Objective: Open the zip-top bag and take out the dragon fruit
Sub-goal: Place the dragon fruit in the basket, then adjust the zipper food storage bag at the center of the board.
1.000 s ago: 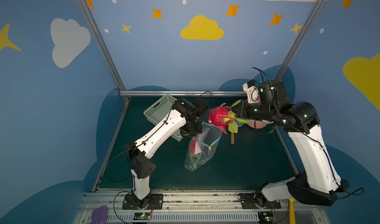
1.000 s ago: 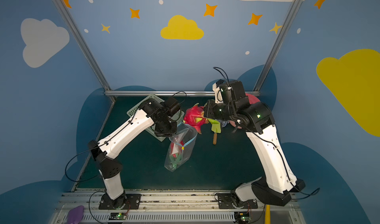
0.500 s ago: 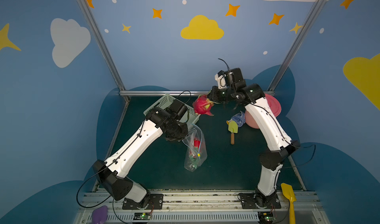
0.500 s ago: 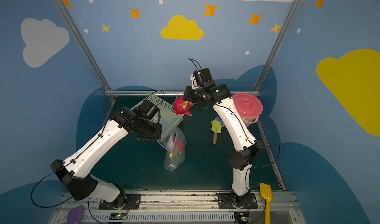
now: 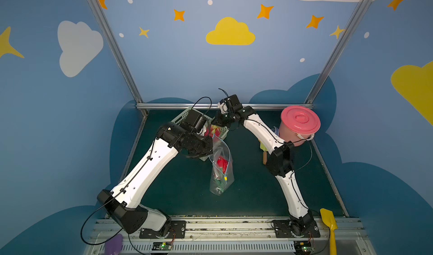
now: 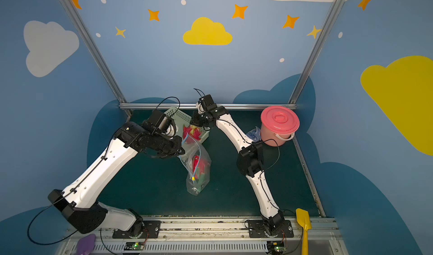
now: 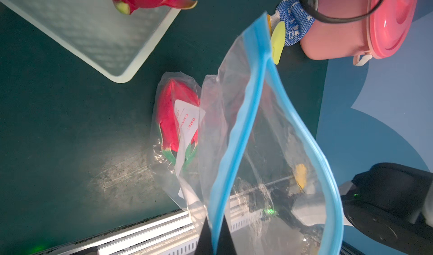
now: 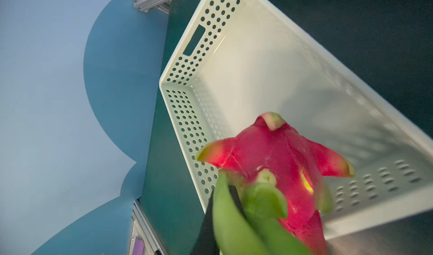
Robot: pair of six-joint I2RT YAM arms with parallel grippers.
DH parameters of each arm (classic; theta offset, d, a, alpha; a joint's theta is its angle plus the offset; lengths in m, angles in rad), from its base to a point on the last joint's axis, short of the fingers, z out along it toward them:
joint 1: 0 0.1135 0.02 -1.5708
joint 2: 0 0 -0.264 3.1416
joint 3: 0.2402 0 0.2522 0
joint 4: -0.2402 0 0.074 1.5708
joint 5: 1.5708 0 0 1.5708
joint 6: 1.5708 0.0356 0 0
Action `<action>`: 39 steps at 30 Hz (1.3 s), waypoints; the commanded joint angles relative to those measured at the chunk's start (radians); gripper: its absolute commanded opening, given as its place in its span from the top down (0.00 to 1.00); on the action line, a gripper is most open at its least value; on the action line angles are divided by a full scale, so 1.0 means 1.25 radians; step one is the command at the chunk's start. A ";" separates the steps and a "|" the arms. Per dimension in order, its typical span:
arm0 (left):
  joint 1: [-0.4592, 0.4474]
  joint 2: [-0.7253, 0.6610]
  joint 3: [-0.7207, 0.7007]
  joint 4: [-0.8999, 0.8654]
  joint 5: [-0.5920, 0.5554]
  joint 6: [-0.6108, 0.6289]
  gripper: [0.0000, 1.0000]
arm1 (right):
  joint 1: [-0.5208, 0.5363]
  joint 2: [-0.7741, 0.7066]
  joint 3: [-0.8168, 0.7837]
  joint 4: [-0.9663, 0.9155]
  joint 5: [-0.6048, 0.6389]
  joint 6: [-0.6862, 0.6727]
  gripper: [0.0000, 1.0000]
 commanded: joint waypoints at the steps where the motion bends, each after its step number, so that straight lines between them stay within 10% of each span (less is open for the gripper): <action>1: 0.014 -0.001 0.022 -0.002 0.024 0.026 0.97 | 0.006 0.017 0.039 0.023 -0.049 0.030 0.91; 5: 0.024 0.004 0.031 0.004 0.039 0.030 0.96 | 0.002 0.017 0.043 0.010 -0.053 0.031 0.63; 11: 0.025 0.025 0.064 0.024 0.063 0.024 0.96 | -0.027 -0.077 0.046 -0.030 -0.045 0.016 0.54; 19: 0.002 0.100 0.172 0.026 0.082 0.016 0.97 | -0.082 -0.369 -0.008 -0.267 0.022 -0.102 0.62; 29: -0.159 0.315 0.456 -0.056 0.043 0.016 0.97 | -0.090 -0.786 -0.426 -0.320 -0.047 -0.067 0.71; 39: -0.238 0.445 0.643 -0.151 -0.019 -0.006 0.96 | -0.085 -0.958 -0.710 -0.316 -0.061 -0.009 0.88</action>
